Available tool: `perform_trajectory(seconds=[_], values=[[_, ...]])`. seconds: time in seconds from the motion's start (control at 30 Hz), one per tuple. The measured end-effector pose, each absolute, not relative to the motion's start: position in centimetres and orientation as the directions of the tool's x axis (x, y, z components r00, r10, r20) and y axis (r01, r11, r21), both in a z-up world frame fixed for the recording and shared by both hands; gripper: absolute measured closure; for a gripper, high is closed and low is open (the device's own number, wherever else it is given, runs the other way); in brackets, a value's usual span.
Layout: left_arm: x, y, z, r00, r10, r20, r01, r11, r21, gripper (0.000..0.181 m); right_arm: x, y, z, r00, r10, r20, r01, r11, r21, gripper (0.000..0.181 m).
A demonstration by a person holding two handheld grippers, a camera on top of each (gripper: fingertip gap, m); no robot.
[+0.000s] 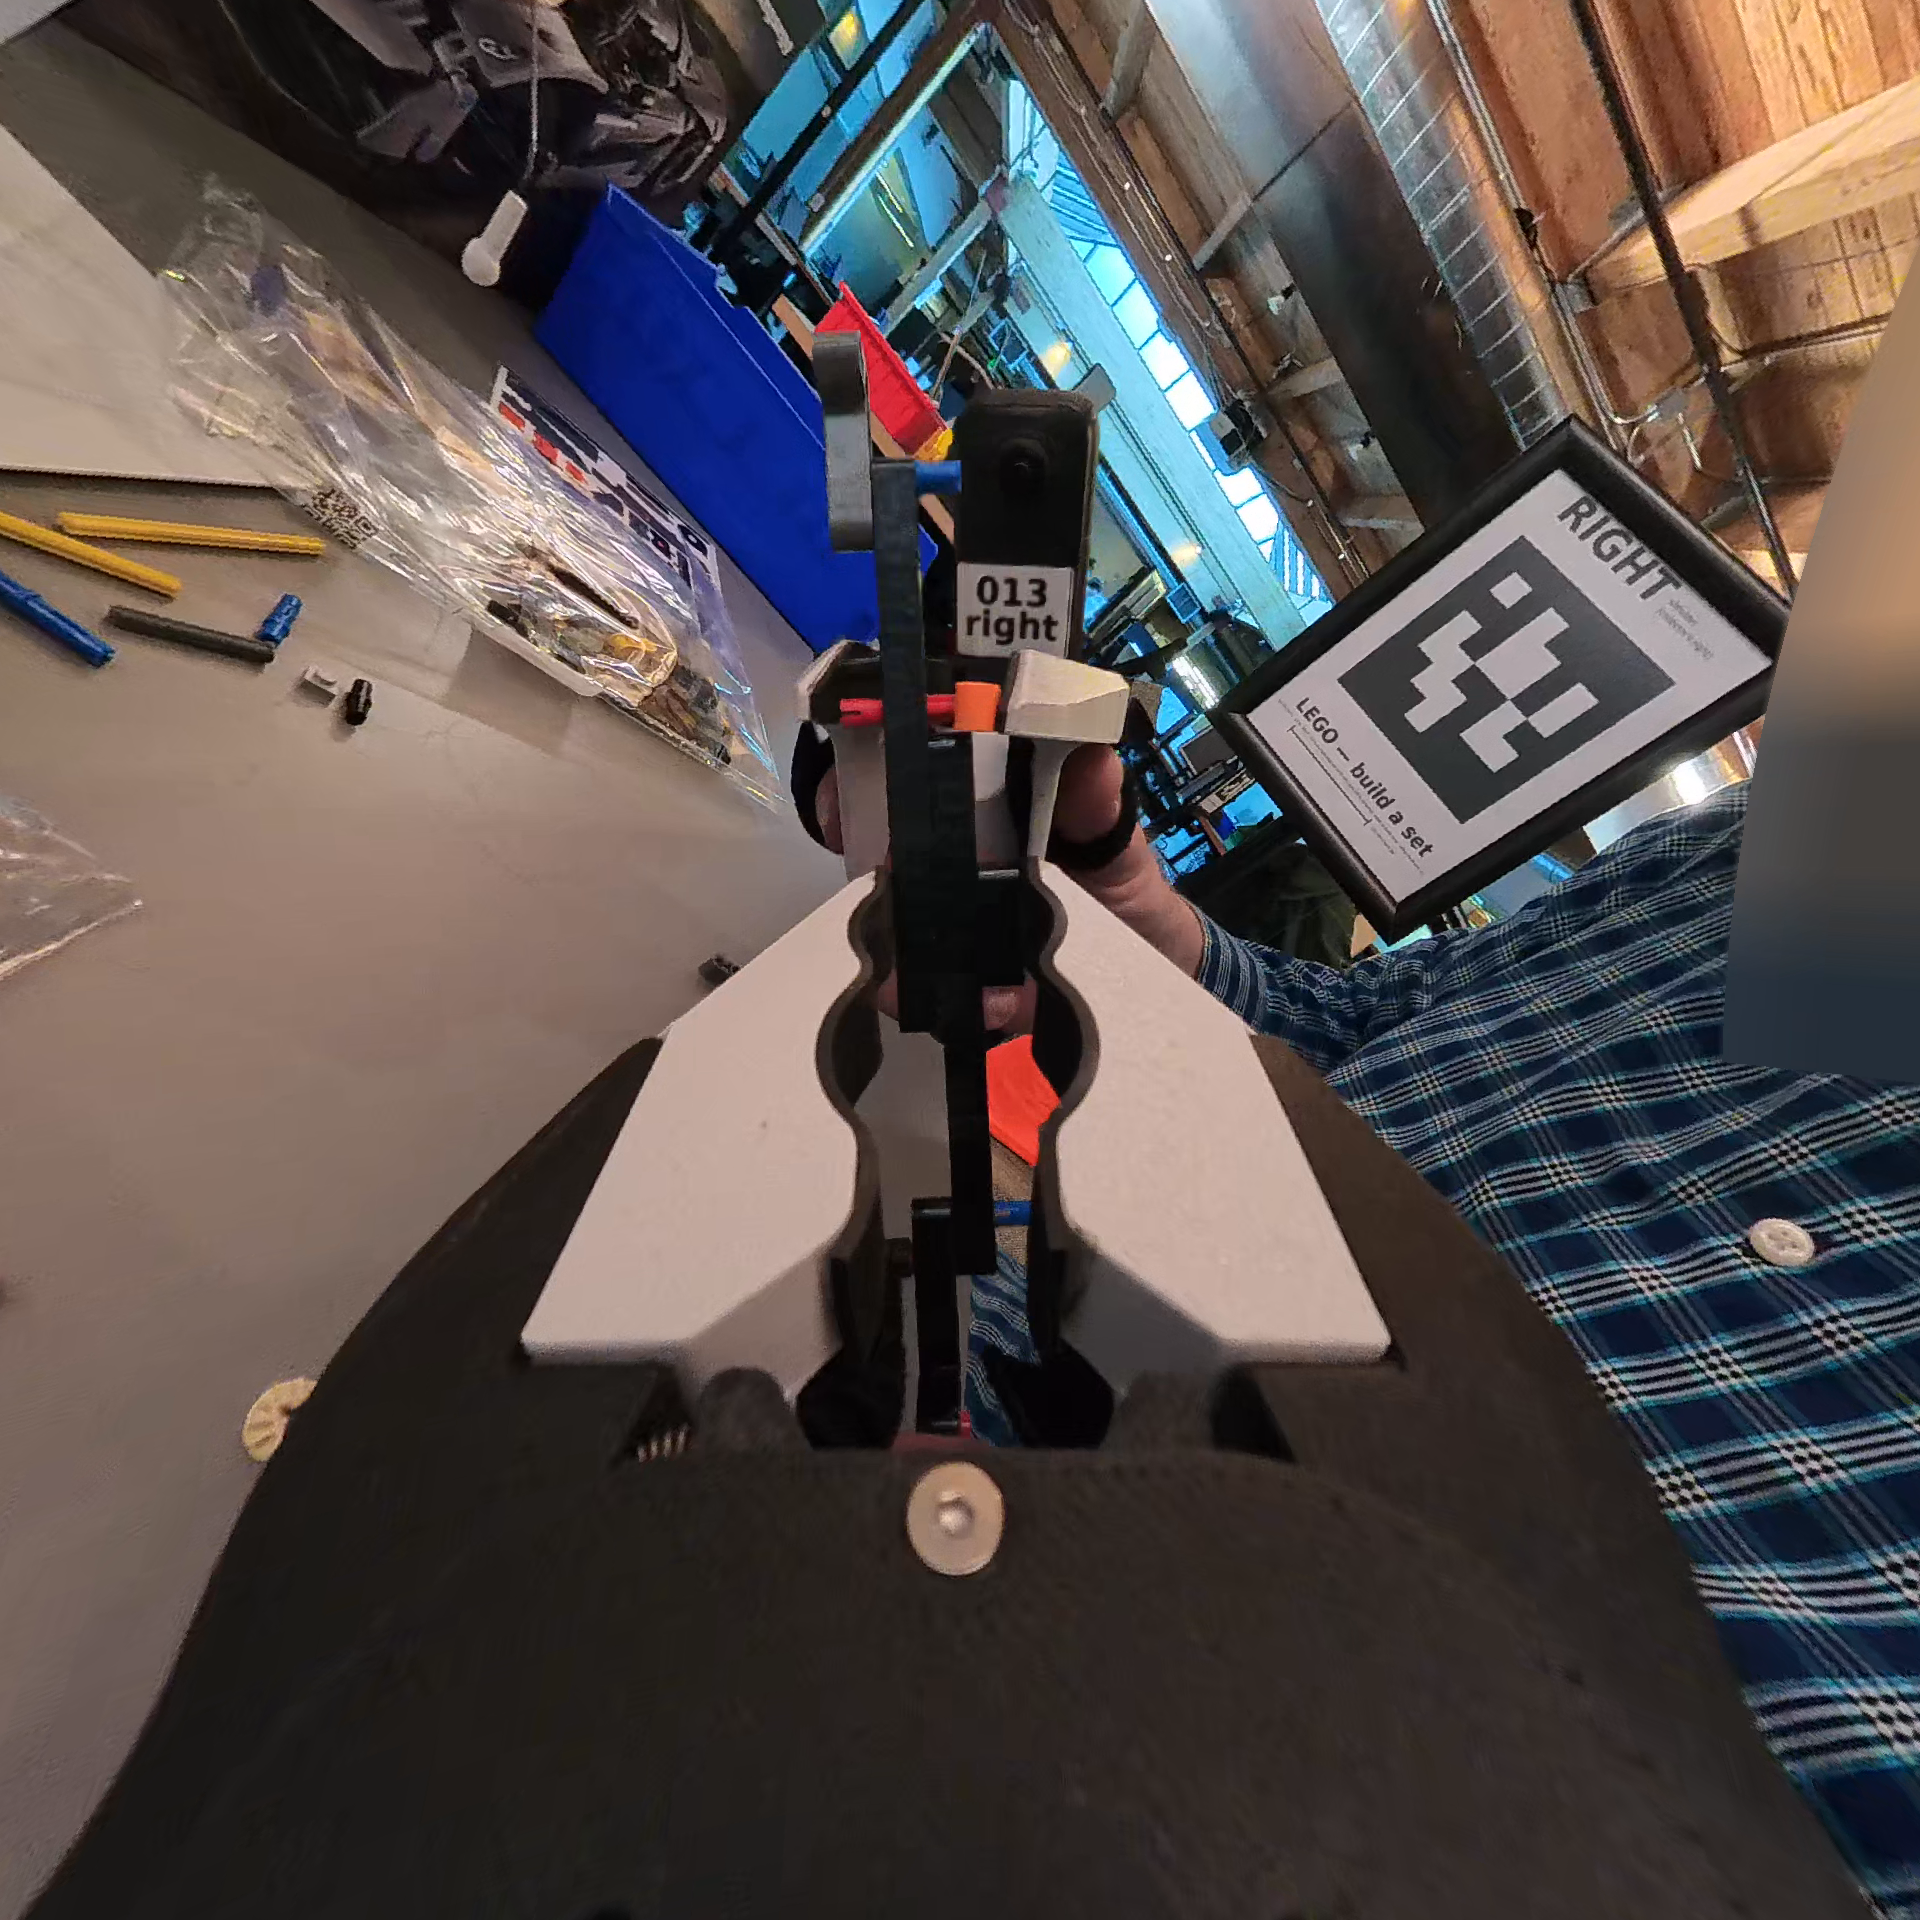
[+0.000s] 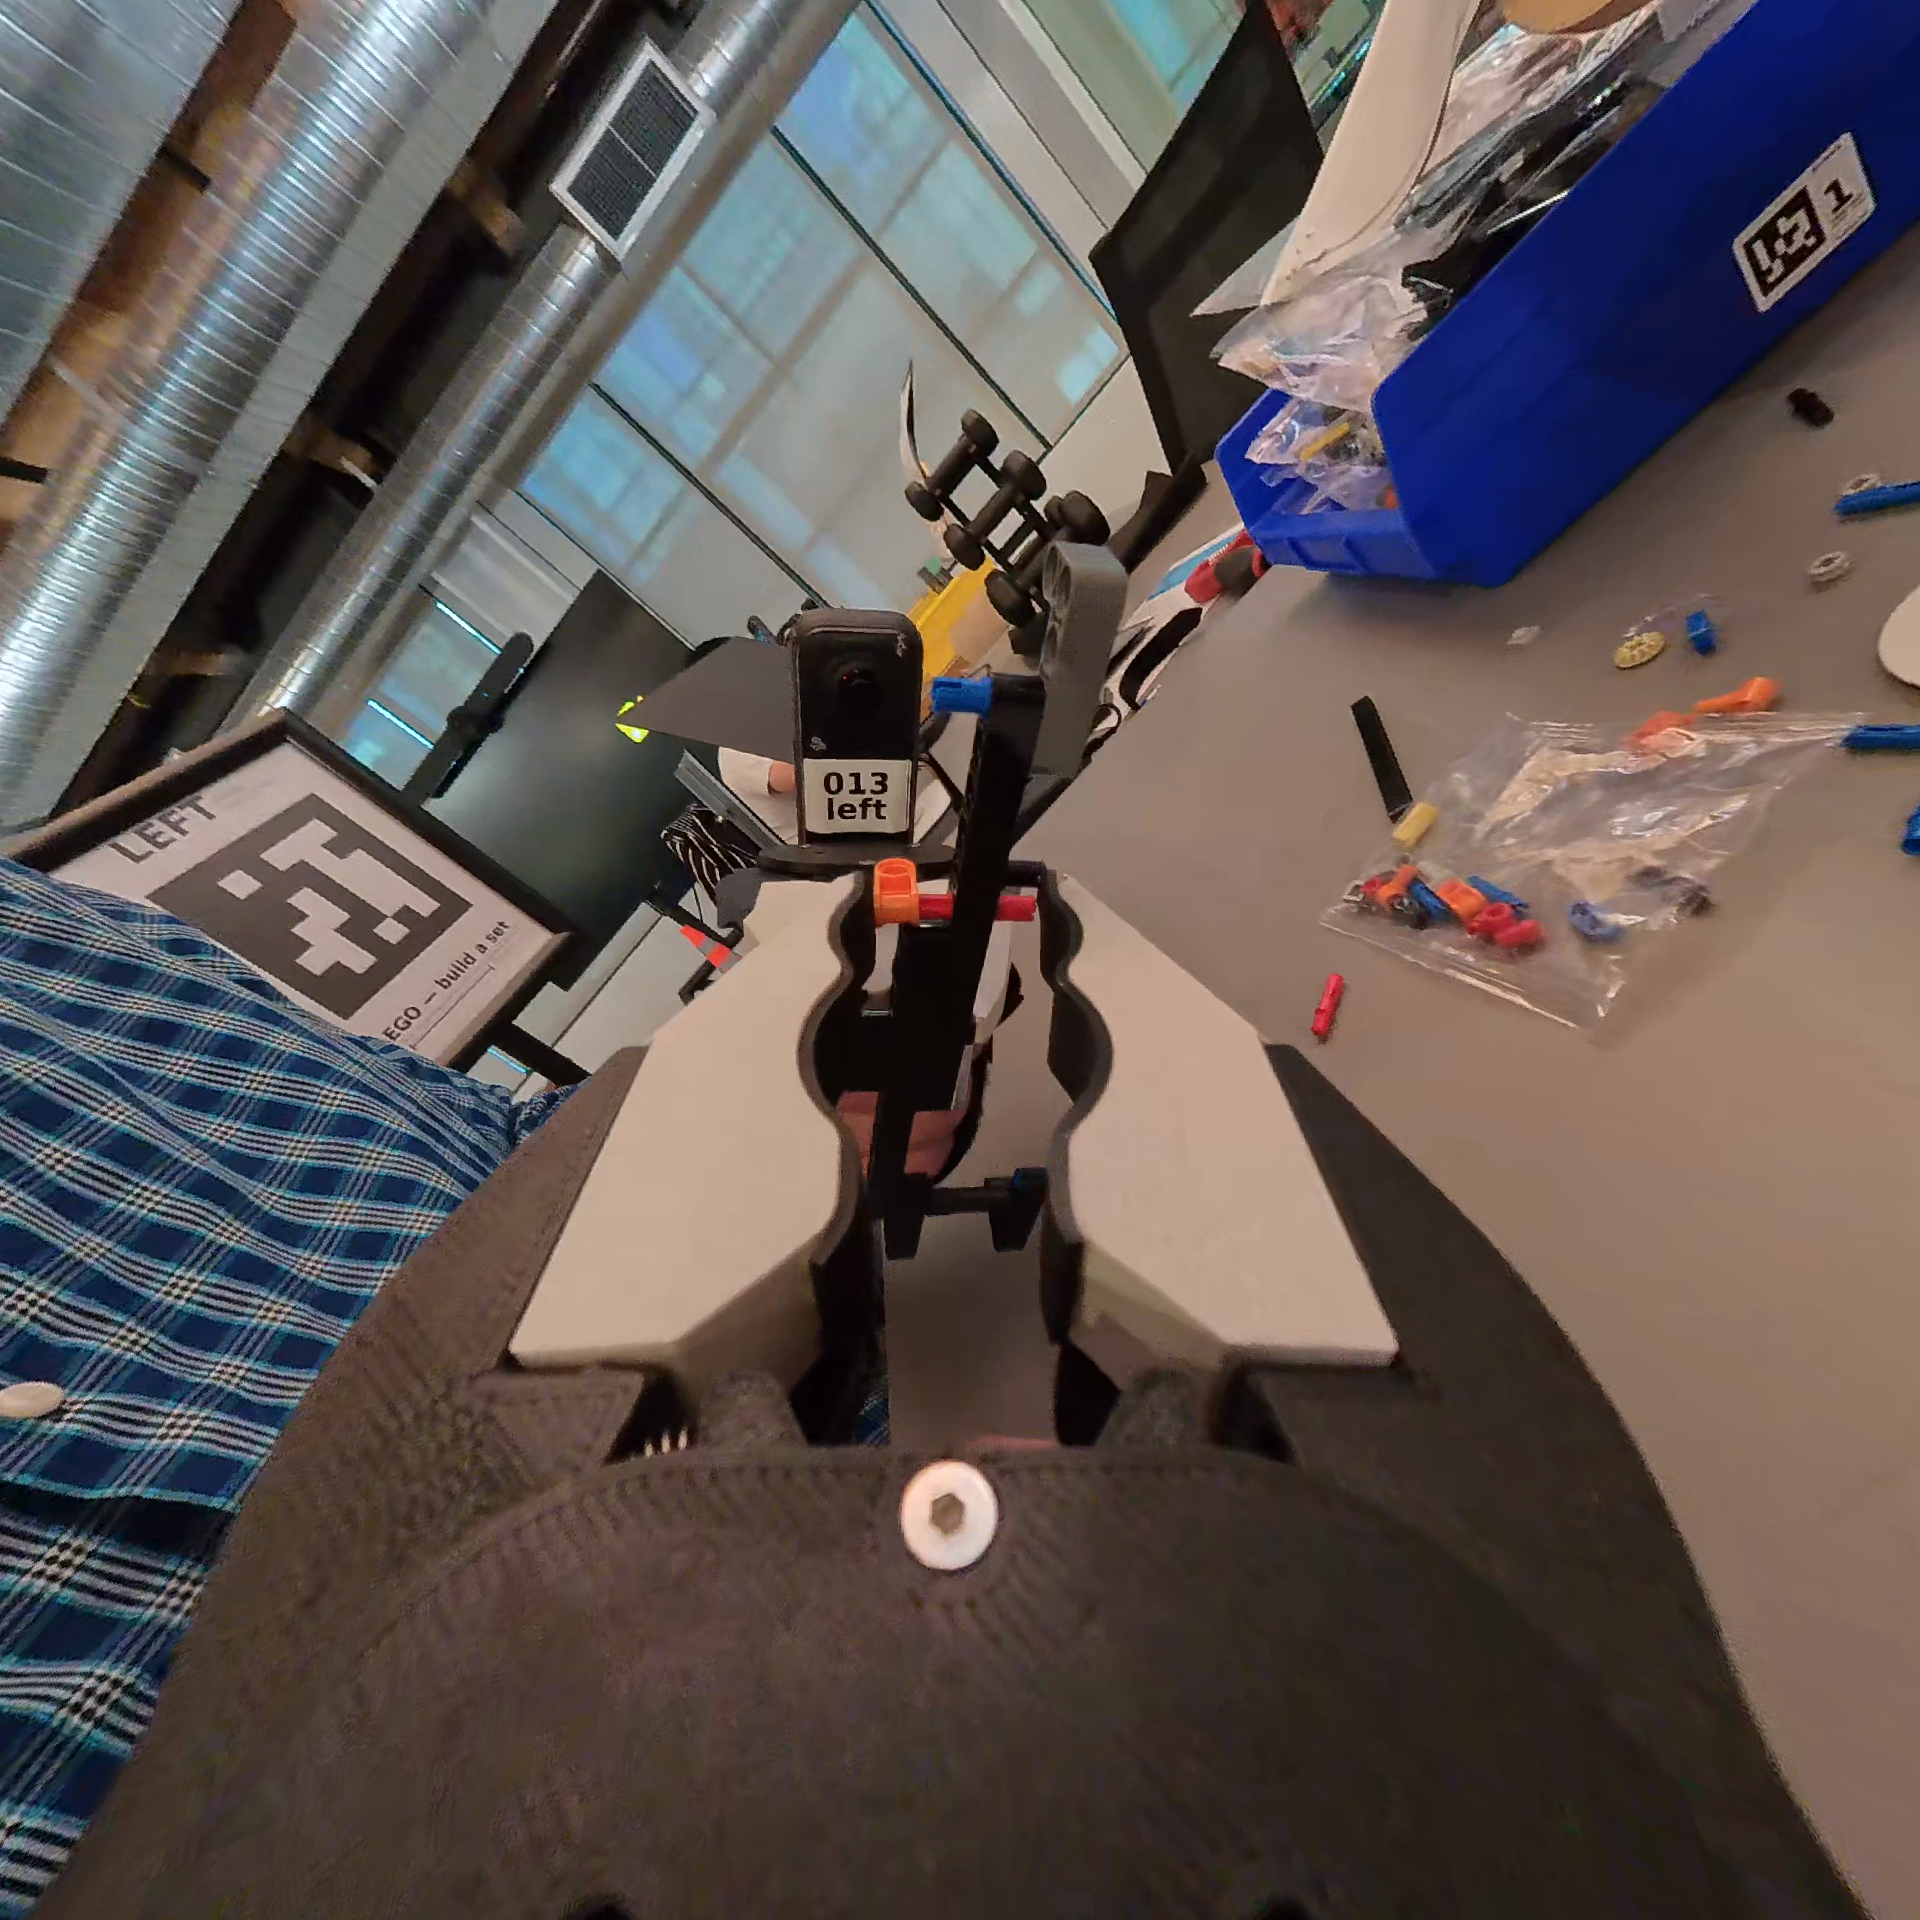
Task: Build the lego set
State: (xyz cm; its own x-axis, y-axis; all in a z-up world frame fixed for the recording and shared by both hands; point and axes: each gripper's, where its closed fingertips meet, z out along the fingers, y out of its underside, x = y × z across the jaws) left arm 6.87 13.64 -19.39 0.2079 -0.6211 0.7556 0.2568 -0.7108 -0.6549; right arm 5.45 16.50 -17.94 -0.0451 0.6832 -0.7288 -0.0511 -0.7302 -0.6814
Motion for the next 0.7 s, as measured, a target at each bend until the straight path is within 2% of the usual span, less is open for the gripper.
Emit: perform_trajectory(seconds=[0.4, 0.7], values=[[7.5, 13.6, -18.1, 0.179, -0.651, 0.737, 0.312, -0.673, -0.670, 0.161, 5.8, 16.4, -16.5, -0.091, 0.706, -0.703, -0.143, -0.708, -0.692, 0.155], [7.5, 13.9, -17.4, 0.212, -0.682, 0.699, 0.289, -0.640, -0.712, 0.160, 5.8, 16.8, -15.6, -0.128, 0.696, -0.707, -0.183, -0.717, -0.673, 0.157]])
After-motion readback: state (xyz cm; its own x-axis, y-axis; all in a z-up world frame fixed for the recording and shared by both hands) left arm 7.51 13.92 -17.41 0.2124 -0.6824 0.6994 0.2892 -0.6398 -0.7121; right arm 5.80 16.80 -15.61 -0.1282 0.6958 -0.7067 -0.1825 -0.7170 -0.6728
